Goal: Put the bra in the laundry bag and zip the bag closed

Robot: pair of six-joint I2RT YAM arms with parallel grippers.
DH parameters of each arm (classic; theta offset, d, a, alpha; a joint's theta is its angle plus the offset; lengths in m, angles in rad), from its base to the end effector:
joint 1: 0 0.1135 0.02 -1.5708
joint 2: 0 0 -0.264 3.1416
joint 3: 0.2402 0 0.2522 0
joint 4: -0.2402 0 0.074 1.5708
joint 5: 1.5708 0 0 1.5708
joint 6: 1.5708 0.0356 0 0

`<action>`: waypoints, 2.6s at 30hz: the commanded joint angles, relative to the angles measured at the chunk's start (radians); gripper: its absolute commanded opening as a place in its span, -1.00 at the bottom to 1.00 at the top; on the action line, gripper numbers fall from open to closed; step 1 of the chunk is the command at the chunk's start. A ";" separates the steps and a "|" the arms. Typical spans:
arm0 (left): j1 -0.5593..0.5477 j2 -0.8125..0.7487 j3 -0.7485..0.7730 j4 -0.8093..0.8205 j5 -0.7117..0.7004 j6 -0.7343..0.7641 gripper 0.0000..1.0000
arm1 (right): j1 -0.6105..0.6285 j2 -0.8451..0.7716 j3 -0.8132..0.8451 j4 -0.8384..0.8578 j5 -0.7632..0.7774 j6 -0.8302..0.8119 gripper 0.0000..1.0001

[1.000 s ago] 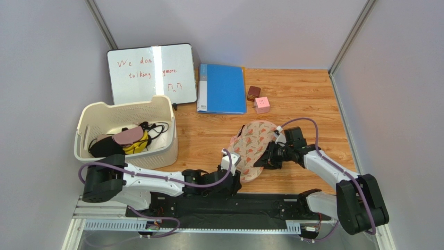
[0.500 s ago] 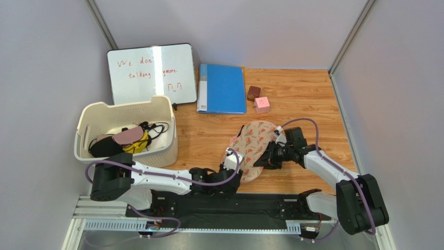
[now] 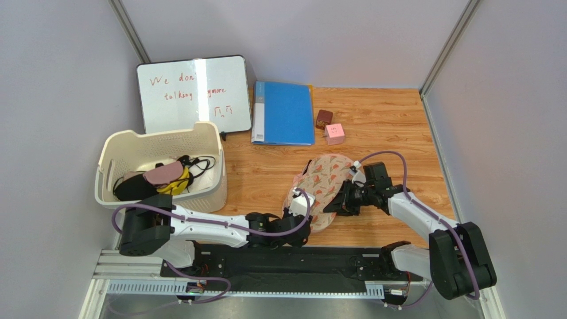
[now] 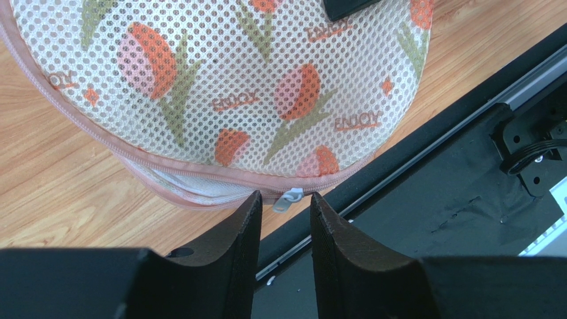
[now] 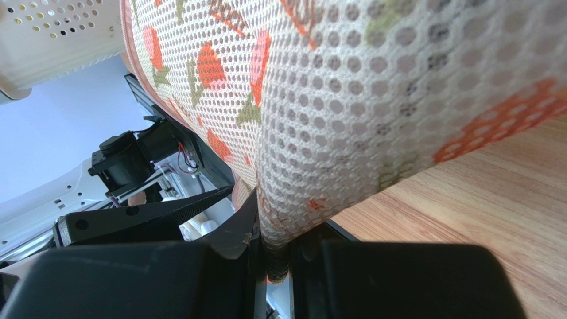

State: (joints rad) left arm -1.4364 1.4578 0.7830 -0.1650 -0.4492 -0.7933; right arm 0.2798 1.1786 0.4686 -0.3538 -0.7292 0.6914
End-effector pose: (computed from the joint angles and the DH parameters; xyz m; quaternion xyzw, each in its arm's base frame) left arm 0.0541 -0.2851 0.1907 0.2122 0.8890 -0.2213 0.3402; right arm 0.1787 0.0760 0.1554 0.0973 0.9036 0.4146 0.0461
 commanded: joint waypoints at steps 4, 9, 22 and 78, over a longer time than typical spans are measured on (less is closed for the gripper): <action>0.002 0.035 0.052 -0.014 -0.020 0.023 -0.41 | -0.001 -0.014 -0.008 0.036 -0.044 0.014 -0.94; 0.002 0.035 0.055 -0.033 -0.025 0.017 -0.63 | -0.001 -0.013 -0.008 0.039 -0.049 0.020 -0.95; 0.002 0.018 0.022 -0.103 -0.066 -0.046 -1.00 | -0.002 0.001 0.011 0.041 -0.047 0.016 -0.95; 0.024 0.131 0.139 -0.139 -0.230 0.002 -0.56 | -0.001 0.061 0.070 0.073 -0.058 0.059 -0.98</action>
State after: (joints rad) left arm -1.4120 1.5749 0.8658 -0.2600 -0.5995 -0.7624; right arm 0.2779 1.2575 0.5503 -0.3008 -0.7296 0.7368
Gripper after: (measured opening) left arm 0.279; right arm 0.134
